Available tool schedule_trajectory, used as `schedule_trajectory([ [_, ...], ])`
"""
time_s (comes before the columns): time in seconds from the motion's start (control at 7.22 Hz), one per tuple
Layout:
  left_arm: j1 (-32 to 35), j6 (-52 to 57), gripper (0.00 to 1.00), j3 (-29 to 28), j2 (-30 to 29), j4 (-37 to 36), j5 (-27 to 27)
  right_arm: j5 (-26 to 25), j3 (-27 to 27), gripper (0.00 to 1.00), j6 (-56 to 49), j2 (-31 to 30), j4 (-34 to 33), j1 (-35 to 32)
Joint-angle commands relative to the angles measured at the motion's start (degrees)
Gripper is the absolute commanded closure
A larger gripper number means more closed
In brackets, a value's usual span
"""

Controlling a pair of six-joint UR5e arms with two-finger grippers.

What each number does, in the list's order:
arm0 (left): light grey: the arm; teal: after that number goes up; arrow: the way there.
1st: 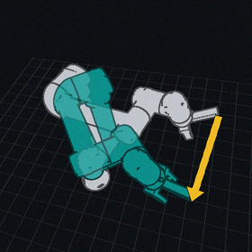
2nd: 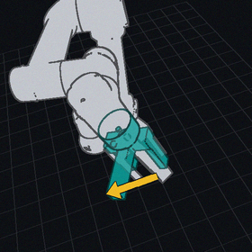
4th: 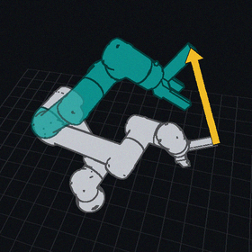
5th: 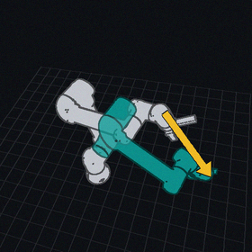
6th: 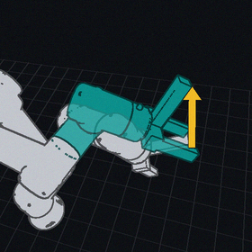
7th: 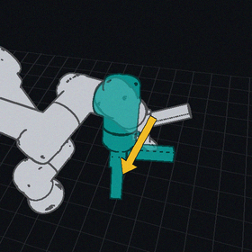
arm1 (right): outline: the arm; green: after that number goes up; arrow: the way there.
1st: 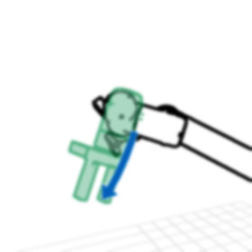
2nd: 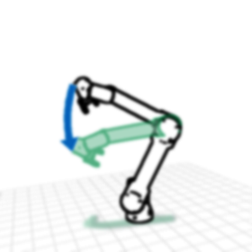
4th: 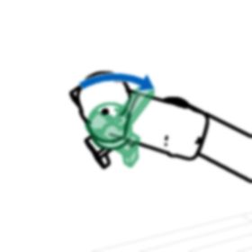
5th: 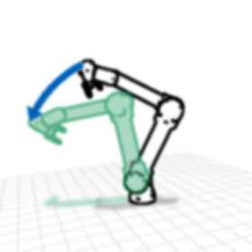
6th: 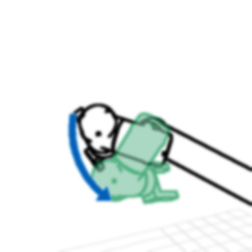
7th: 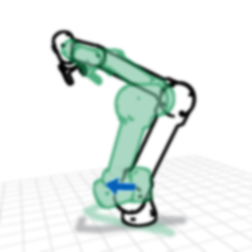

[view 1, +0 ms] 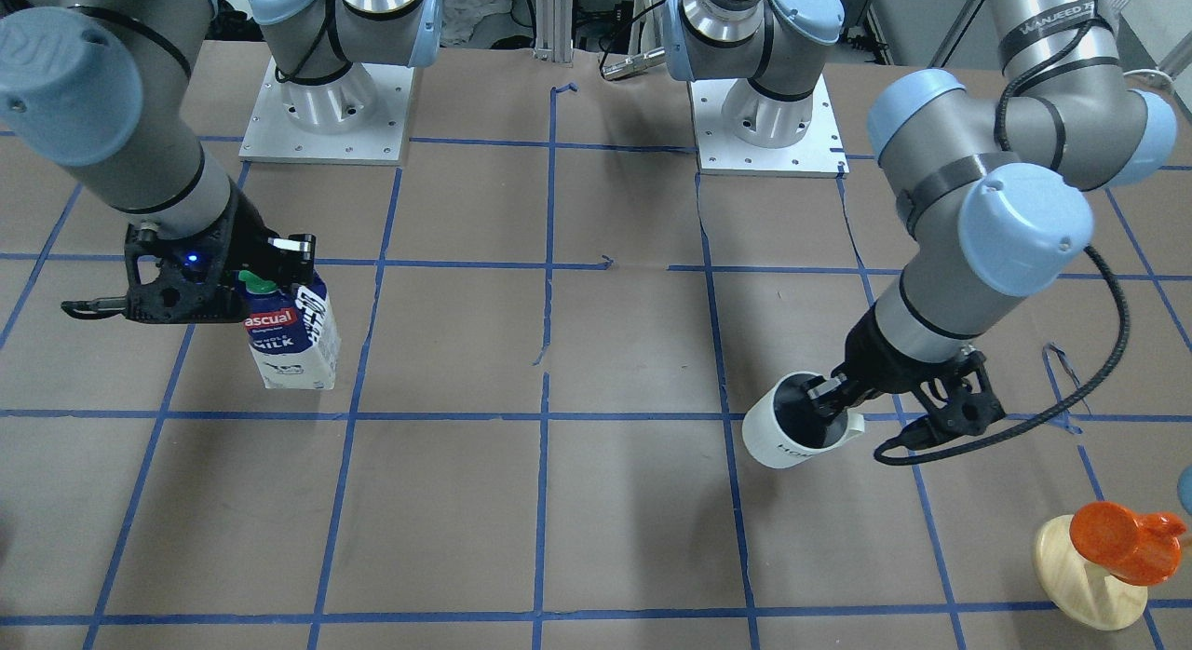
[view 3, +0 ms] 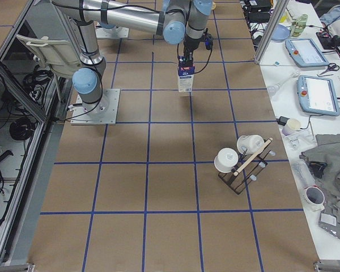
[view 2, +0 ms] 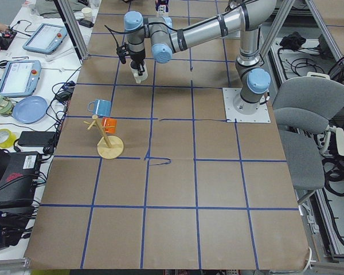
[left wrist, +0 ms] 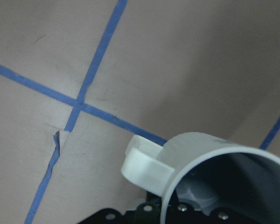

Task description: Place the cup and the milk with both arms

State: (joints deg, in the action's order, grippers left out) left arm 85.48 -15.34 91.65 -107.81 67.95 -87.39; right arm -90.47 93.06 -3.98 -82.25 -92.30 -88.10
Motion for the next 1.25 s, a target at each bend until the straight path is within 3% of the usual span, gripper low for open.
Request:
schedule_trajectory([
  [0.0,7.74,-3.89,1.00,-1.73,-3.44,-4.66,-0.06,0.72,-0.16,0.91,5.37,0.16,-0.51,-4.26],
  [0.42,15.65,-7.83,1.00,-2.00,-9.68,-12.12,-0.06,4.85,-0.86,0.91,6.71,2.17,-3.82,-4.88],
  [0.83,20.41,-9.27,1.00,-1.83,-12.07,-16.27,-0.15,4.77,-10.77,0.90,9.51,9.46,-3.76,-7.07],
  [1.11,21.12,-9.01,1.00,-1.30,-12.34,-16.36,0.02,4.86,-12.11,0.90,12.94,11.58,-4.64,-9.54],
])
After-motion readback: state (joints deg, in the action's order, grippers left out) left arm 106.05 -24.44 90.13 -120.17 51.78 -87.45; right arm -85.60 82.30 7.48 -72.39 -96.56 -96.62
